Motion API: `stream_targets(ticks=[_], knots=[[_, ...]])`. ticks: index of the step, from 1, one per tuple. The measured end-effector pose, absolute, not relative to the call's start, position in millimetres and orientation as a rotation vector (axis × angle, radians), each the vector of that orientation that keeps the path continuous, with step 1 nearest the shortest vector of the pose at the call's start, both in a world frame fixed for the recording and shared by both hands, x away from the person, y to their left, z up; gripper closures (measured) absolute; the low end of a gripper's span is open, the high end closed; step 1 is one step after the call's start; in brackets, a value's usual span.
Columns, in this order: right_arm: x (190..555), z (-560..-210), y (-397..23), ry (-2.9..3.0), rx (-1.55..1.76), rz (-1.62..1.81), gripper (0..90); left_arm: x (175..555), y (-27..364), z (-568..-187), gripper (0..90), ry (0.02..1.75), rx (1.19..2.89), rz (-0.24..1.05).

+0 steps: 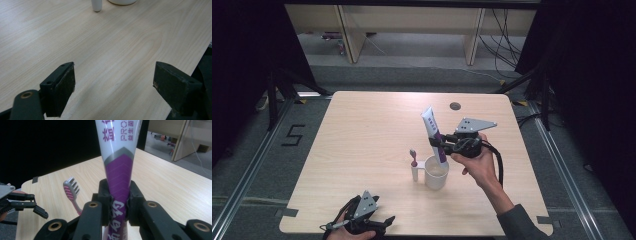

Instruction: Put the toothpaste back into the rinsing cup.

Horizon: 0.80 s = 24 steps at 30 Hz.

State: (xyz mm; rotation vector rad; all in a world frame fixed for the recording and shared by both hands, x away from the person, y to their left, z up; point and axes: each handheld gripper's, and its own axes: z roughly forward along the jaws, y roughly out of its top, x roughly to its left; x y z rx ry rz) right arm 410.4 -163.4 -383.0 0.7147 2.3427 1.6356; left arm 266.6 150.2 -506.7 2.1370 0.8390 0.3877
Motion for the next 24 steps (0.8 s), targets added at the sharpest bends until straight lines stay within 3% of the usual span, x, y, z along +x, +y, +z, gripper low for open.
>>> stream_targets(ticks=[24], knots=[[408, -418, -158, 2.395, 0.732, 1.620, 77.3, 265, 149, -507, 17.3, 0.847, 2.122, 0.375]])
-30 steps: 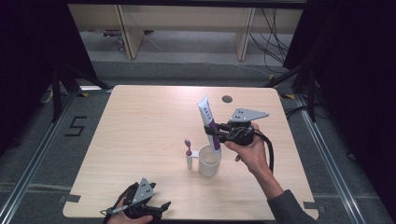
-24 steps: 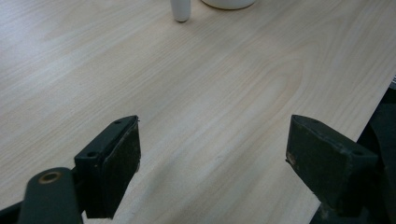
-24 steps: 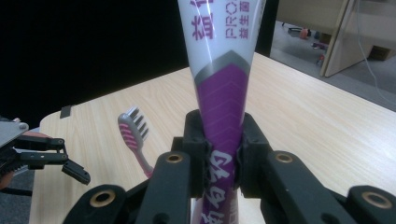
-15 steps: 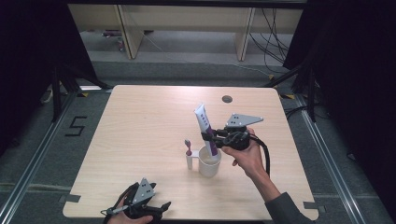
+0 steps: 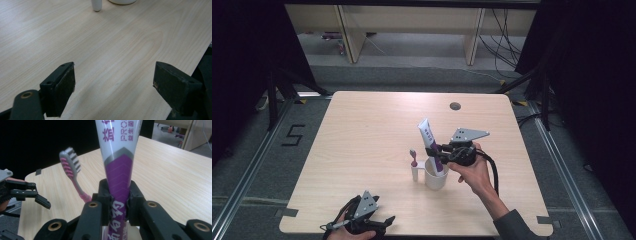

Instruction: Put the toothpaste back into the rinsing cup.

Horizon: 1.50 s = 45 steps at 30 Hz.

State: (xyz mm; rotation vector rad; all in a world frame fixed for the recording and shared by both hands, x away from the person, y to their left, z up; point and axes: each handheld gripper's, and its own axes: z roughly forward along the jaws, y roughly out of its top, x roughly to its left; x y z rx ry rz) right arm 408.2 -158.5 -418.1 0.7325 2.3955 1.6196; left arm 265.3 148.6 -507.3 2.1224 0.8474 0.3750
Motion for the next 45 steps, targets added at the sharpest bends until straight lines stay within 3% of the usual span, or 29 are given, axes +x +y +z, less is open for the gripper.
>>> stream_targets(ticks=[45], knots=[[401, -447, -158, 2.471, 0.715, 1.450, 76.2, 266, 150, -507, 17.3, 0.837, 2.152, 0.386]])
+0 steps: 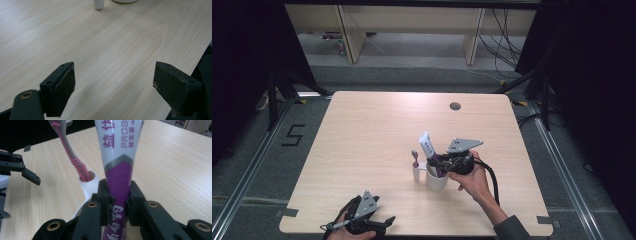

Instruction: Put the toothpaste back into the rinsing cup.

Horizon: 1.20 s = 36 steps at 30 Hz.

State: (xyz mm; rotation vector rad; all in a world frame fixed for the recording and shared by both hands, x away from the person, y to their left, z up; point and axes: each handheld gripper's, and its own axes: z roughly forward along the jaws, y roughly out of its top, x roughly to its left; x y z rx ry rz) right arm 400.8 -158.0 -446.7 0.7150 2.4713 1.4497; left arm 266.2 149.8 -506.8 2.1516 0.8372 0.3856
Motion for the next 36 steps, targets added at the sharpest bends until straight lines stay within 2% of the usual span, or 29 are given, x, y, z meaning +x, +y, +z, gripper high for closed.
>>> stream_targets(ticks=[9, 19, 26, 34, 36], knots=[[399.2, -450.2, -157.8, 2.503, 0.717, 1.414, 75.3, 265.3, 148.3, -507.5, 17.3, 0.847, 2.117, 0.373], [396.4, -450.9, -157.4, 2.504, 0.731, 1.436, 71.9, 266.6, 149.4, -507.2, 17.3, 0.827, 2.154, 0.387], [395.0, -449.9, -158.3, 2.513, 0.735, 1.434, 65.9, 265.2, 148.2, -507.3, 17.3, 0.836, 2.135, 0.374], [393.9, -444.3, -162.2, 2.493, 0.791, 1.473, 51.2, 265.5, 148.9, -506.6, 17.3, 0.835, 2.131, 0.378], [394.3, -442.5, -164.8, 2.478, 0.779, 1.460, 51.1, 265.3, 148.6, -506.8, 17.3, 0.833, 2.129, 0.379]])
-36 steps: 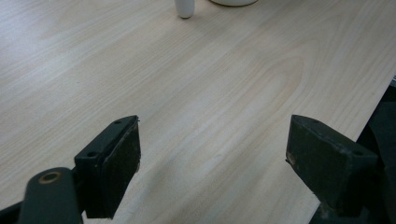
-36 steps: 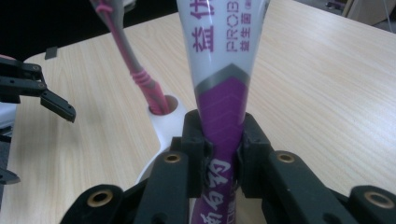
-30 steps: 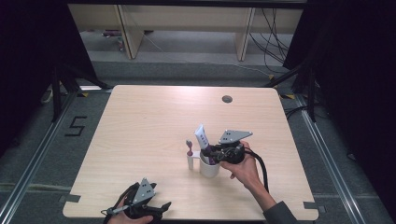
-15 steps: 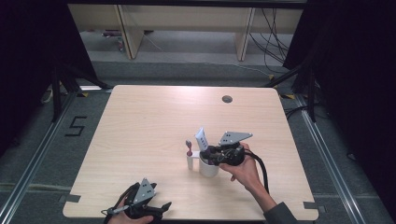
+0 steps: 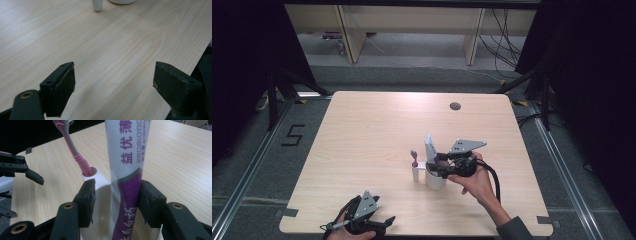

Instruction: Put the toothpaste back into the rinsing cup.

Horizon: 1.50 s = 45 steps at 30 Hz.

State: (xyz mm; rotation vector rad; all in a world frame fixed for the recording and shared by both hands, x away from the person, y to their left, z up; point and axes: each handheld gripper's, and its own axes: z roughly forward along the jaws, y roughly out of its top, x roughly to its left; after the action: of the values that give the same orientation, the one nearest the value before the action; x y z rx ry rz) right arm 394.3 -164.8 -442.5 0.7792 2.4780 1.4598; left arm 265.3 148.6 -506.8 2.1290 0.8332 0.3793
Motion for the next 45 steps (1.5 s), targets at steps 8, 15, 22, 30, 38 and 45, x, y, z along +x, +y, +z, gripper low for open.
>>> stream_targets(ticks=[8, 15, 22, 30, 38, 45], knots=[[394, -439, -169, 2.458, 0.802, 1.445, 48.7, 265, 149, -507, 17.3, 0.830, 2.132, 0.377], [393, -438, -171, 2.443, 0.819, 1.466, 47.5, 265, 149, -507, 17.3, 0.831, 2.131, 0.381], [391, -438, -173, 2.464, 0.809, 1.427, 46.7, 266, 150, -505, 17.3, 0.819, 2.154, 0.391], [389, -433, -179, 2.451, 0.828, 1.430, 44.9, 264, 147, -507, 17.3, 0.829, 2.127, 0.379], [386, -428, -192, 2.411, 0.848, 1.435, 43.3, 265, 148, -506, 17.3, 0.823, 2.145, 0.381], [381, -428, -207, 2.398, 0.906, 1.429, 42.2, 264, 148, -506, 17.3, 0.827, 2.143, 0.383]])
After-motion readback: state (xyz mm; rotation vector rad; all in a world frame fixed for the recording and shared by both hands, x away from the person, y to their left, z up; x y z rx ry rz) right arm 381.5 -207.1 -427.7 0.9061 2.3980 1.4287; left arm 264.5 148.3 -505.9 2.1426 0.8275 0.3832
